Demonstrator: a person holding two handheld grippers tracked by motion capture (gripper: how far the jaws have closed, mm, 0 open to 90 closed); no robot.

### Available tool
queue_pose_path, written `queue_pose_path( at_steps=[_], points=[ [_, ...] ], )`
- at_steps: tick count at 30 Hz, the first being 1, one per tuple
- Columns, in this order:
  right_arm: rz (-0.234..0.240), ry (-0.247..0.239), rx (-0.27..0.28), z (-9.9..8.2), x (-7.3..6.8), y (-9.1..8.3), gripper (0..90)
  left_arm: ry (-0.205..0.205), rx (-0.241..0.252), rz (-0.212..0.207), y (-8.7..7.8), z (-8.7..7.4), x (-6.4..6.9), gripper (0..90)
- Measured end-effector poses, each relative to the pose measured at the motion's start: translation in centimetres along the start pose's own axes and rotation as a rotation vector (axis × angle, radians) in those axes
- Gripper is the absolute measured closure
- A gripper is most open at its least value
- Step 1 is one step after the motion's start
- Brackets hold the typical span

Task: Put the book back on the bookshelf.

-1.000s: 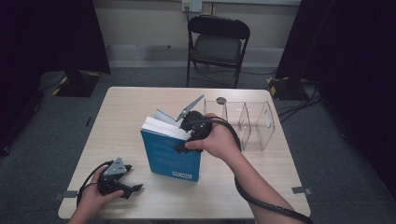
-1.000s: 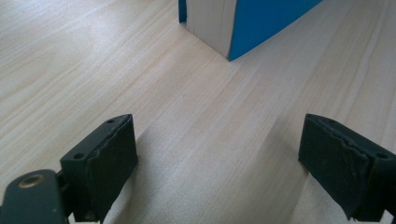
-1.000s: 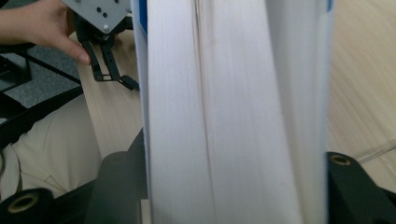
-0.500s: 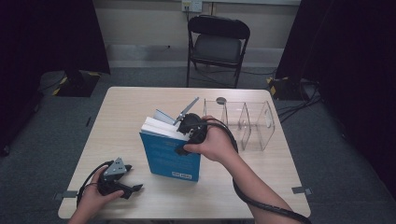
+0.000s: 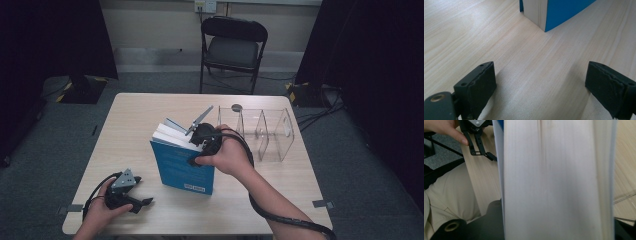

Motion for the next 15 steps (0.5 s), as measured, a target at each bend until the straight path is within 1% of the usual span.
queue_pose_path(
  at_steps=[6, 8, 11, 15],
  points=[
    [0.001, 0.005, 0.010, -0.11, -0.35, 0.03, 58.4, 0.000, 0.001, 0.000, 0.00, 0.01, -0.01, 9.1],
    [-0.005, 0.017, 0.009, -0.14, -0.54, 0.03, 58.5, 0.000, 0.000, 0.000, 0.00, 0.01, -0.01, 9.1],
    [-0.010, -0.003, 0.009, -0.12, -0.77, -0.05, 60.9, -0.001, 0.000, -0.002, 0.03, 0.02, 0.00, 8.9],
    [-0.016, 0.015, 0.012, -0.15, -0.76, -0.09, 61.4, 0.000, 0.001, -0.001, 0.03, 0.02, -0.02, 8.8]
  ],
)
Point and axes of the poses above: each handheld gripper's, and its own axes: y roughly forward along the jaws, z roughly out of its top, x roughly to its right, the point moved 2 cm from there along y, roughly forward along the jaws, and after that the axes turned 11 degrees about z, right-handed, at the moved point
